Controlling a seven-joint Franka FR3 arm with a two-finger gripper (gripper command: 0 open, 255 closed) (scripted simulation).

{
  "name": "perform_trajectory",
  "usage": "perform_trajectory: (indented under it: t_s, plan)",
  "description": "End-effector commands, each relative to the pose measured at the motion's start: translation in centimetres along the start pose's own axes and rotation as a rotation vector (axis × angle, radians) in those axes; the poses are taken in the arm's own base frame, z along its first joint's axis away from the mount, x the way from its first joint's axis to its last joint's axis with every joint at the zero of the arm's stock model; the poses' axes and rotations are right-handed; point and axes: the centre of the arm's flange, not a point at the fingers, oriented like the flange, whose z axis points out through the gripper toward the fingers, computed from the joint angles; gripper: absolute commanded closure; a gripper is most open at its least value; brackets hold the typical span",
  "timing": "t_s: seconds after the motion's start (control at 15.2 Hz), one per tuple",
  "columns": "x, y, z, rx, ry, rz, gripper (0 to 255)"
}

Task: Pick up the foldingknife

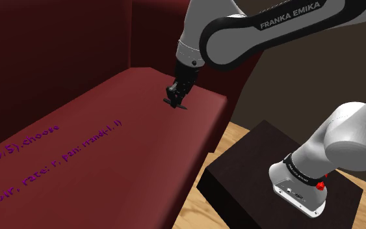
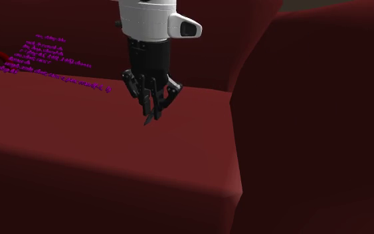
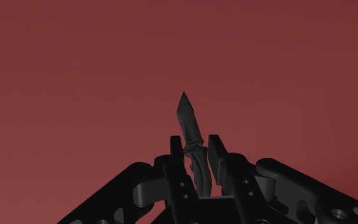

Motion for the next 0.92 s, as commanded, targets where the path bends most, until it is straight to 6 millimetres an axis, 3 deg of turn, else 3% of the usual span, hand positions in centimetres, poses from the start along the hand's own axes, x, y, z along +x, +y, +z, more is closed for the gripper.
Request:
perform_trajectory:
  t_s: [0.0, 0.2, 0.86]
  plan:
    - [-0.1, -0.1, 0.2, 0.0, -0.005, -0.002, 255]
    - [-0.1, -0.1, 0.1, 0.0, -0.005, -0.002, 255]
    - [0.3, -0.8, -5.1, 0.0, -0.005, -0.002, 255]
